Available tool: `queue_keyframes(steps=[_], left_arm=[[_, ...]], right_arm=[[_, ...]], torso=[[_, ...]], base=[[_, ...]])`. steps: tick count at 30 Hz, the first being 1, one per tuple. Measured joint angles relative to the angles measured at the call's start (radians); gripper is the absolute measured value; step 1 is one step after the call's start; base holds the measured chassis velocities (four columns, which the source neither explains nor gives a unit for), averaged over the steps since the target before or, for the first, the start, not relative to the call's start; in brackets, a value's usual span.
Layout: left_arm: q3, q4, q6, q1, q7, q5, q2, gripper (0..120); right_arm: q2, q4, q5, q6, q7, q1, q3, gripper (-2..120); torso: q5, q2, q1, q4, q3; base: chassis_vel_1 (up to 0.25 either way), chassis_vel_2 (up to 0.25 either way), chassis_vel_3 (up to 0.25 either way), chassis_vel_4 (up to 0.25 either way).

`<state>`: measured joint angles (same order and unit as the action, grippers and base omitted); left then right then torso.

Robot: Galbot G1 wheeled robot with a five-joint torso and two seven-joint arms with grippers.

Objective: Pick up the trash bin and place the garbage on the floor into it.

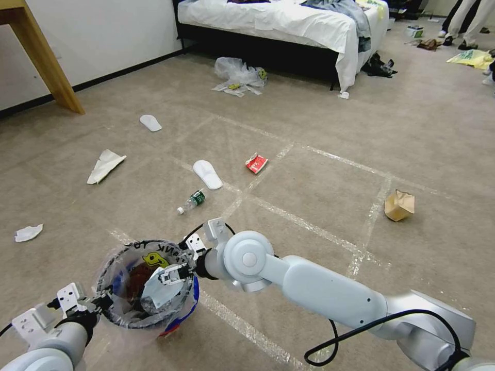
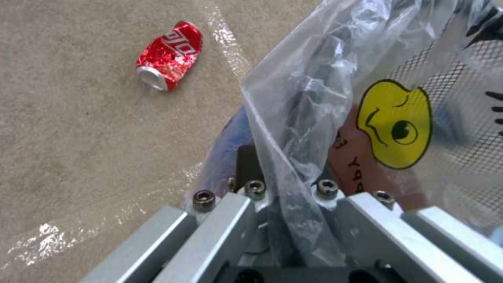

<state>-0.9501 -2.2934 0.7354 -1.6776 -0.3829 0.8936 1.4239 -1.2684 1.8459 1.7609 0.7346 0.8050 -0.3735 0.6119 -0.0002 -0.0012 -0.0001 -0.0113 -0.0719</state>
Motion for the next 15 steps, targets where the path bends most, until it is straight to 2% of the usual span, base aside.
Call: queue_keyframes(steps=[5, 15], left_arm=[[0.001, 0.003, 0.0, 0.0, 0.0, -0.002, 0.0, 1], [0.01, 0.01, 0.0, 0.002, 0.0, -0.007, 0.002, 1]], right_arm=[[-0.002, 0.0, 0.017, 0.0, 0.007, 0.002, -0.004, 100], [0.015, -0.004, -0.127, 0.002, -0.001, 0.009, 0.026, 100]], torso=[[0.0, 0.0, 0.0, 0.0, 0.0], [0.0, 0.0, 0.0, 0.0, 0.0]], base=[[0.0, 0.0, 0.0, 0.0], [0.0, 0.0, 0.0, 0.0]])
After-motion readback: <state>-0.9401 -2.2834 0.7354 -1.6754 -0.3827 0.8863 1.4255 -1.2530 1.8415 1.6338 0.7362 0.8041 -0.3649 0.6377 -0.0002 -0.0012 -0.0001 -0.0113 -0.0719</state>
